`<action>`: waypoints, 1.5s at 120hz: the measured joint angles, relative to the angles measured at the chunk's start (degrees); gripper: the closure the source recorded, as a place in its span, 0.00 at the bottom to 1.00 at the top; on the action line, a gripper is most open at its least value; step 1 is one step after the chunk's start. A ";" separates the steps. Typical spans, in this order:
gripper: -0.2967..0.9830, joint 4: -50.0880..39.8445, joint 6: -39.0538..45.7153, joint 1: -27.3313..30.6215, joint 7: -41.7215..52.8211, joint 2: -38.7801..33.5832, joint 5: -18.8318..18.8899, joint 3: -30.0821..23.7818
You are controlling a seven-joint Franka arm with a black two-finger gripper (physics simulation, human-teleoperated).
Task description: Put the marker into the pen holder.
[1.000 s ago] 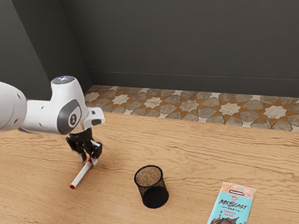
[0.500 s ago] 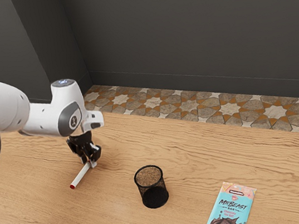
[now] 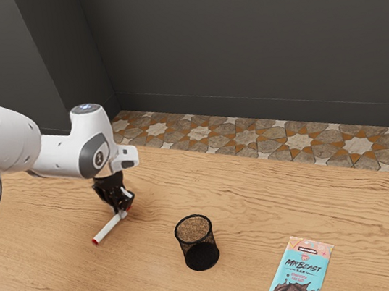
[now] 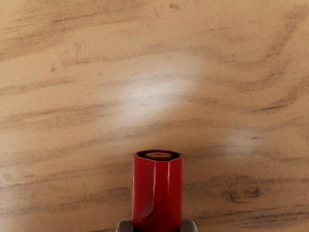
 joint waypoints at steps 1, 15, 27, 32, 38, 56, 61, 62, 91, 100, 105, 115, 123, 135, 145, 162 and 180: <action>0.77 0.02 0.01 -0.02 0.00 -0.01 0.02 0.00; 0.81 0.30 0.12 -0.95 -0.22 -1.69 0.37 -0.69; 0.83 0.15 0.19 -3.71 -0.64 -5.34 0.83 -1.01; 0.83 0.02 0.20 -5.19 -0.86 -7.24 1.02 -1.03; 0.84 -0.30 0.23 -7.65 -1.23 -9.98 1.28 -1.01; 0.85 -1.67 0.39 -14.73 -3.37 -17.35 3.49 -0.99; 0.85 -1.76 0.87 -16.52 -4.09 -18.29 4.01 -1.00; 0.85 -1.77 1.01 -16.88 -4.24 -18.44 4.10 -1.00; 0.85 -1.93 5.90 -23.41 -8.33 -17.40 5.09 -1.06; 0.85 -2.59 7.16 -23.48 -9.43 -16.55 5.13 -1.06; 0.85 -2.82 8.05 -23.79 -9.99 -16.23 5.08 -1.07; 0.85 -3.54 10.27 -24.47 -11.01 -15.43 4.95 -1.11; 0.85 -5.02 12.86 -24.67 -11.70 -15.24 4.84 -1.12; 0.85 -7.78 17.98 -24.45 -12.55 -15.51 4.76 -1.08; 0.84 -9.67 22.84 -24.31 -12.96 -15.58 4.61 -1.04; 0.83 -10.19 28.25 -24.81 -13.06 -16.76 4.19 -1.01; 0.82 -14.66 30.96 -26.92 -12.78 -21.56 3.87 -0.94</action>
